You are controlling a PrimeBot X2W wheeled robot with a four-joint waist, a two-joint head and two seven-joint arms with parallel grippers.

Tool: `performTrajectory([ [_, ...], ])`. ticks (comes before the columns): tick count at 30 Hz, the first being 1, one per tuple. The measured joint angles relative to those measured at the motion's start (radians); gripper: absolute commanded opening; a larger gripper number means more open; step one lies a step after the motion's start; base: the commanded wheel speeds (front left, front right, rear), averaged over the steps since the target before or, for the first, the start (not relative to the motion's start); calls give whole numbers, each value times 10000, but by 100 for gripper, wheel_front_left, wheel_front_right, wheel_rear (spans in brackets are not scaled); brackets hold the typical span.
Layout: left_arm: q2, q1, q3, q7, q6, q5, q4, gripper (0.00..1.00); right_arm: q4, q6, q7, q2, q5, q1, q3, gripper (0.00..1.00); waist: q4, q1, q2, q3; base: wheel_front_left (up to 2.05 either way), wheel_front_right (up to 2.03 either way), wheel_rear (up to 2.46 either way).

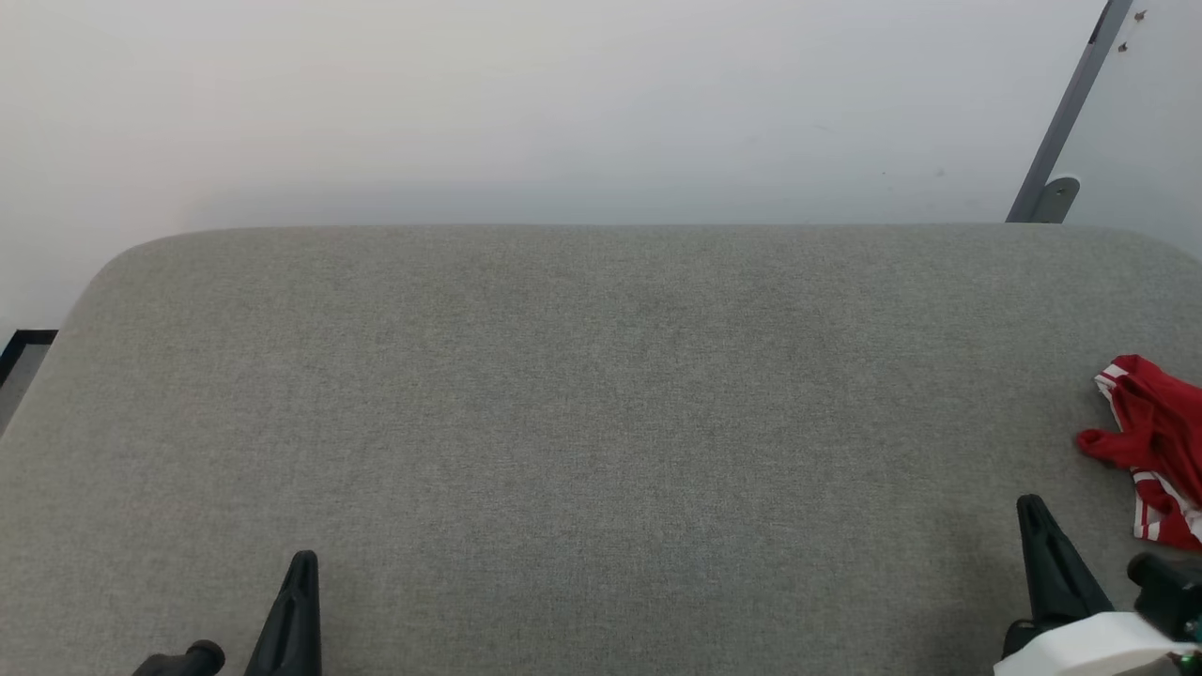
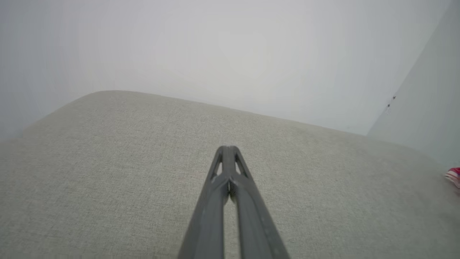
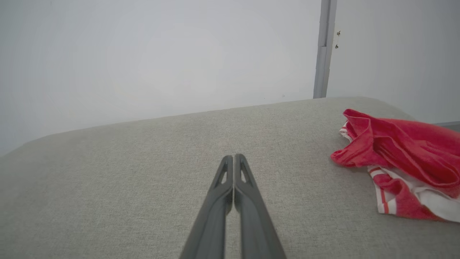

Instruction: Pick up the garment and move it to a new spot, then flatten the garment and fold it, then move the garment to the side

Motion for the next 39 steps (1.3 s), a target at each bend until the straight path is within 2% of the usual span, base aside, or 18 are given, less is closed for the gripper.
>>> performTrajectory([
  [17,6,-532,48,671,0,-3030,433,0,-92,0,752,313,2794,-220,-165,0,-82,0,0,50,0,0,0],
  [39,-17,-1249,184,1425,0,-6098,796,0,-222,-2,1572,652,5657,-531,-328,0,-189,0,0,116,0,0,0],
])
